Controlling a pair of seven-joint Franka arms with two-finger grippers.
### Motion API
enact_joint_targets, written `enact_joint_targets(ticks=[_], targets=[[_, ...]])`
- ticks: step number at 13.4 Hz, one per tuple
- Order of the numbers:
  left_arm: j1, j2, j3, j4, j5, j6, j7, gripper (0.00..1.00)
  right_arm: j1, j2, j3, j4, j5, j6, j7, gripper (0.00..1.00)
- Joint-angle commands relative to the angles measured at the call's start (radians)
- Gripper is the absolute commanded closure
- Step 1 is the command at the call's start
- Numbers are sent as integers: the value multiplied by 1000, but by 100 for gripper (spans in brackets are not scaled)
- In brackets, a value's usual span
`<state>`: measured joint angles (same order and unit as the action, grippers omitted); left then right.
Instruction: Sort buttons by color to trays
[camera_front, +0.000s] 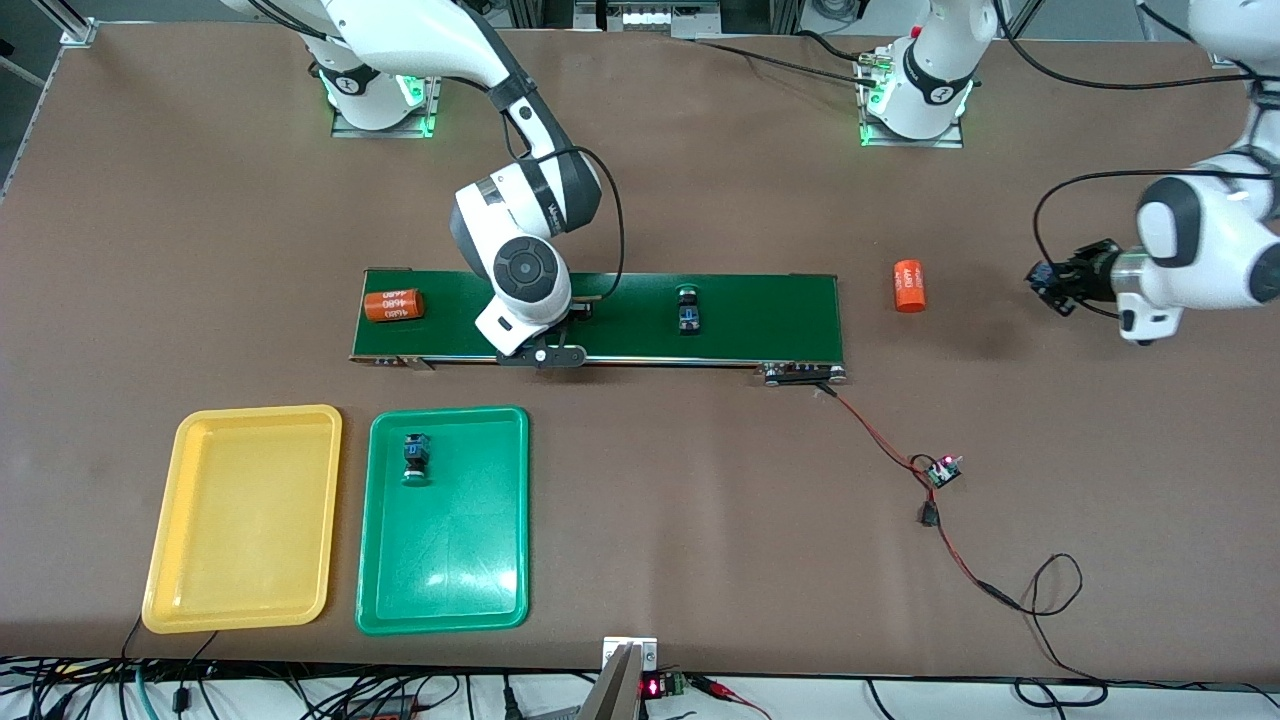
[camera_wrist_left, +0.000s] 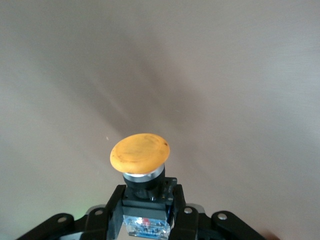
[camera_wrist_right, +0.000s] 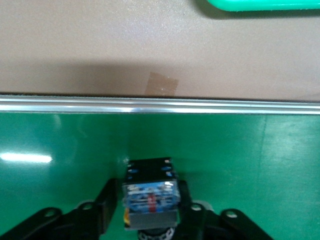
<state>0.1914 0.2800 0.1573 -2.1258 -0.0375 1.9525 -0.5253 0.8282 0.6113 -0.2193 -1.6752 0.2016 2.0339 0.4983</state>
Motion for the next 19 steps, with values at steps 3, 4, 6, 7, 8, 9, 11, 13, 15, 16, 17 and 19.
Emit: enact_joint_targets(ticks=[3,4,6,7,8,9,11,13,15,16,17,19], targets=[[-6,-4,-169,216,14,-194,69,82,-11,-41,-12,14,28,2,-3,98],[-7,-4,-203,227,16,-195,115,82,-20,-42,-20,37,27,2,-4,100],[-26,11,-293,248,7,-187,177,82,-44,-42,-55,77,19,3,-7,100],[-53,28,-330,266,5,-188,168,82,-63,-41,-80,95,18,5,-11,100],[-82,47,-356,289,2,-188,157,82,-79,-41,-107,112,13,6,-14,100],[-119,73,-373,311,-4,-188,131,82,-101,-30,-135,133,10,14,-12,100],[-187,111,-392,336,-117,-188,17,82,-182,14,-163,201,9,12,-27,100],[-225,152,-450,345,-185,-141,-15,82,-263,48,-163,230,2,17,-151,100],[-243,191,-502,343,-182,-71,1,82,-341,123,-164,279,-1,43,-315,100],[-257,205,-525,342,-182,-31,1,82,-387,140,-161,287,2,70,-422,100],[-268,218,-548,333,-179,20,1,82,-411,146,-163,288,1,95,-504,100],[-297,254,-564,320,-171,60,2,82,-458,156,-163,288,2,112,-627,100]])
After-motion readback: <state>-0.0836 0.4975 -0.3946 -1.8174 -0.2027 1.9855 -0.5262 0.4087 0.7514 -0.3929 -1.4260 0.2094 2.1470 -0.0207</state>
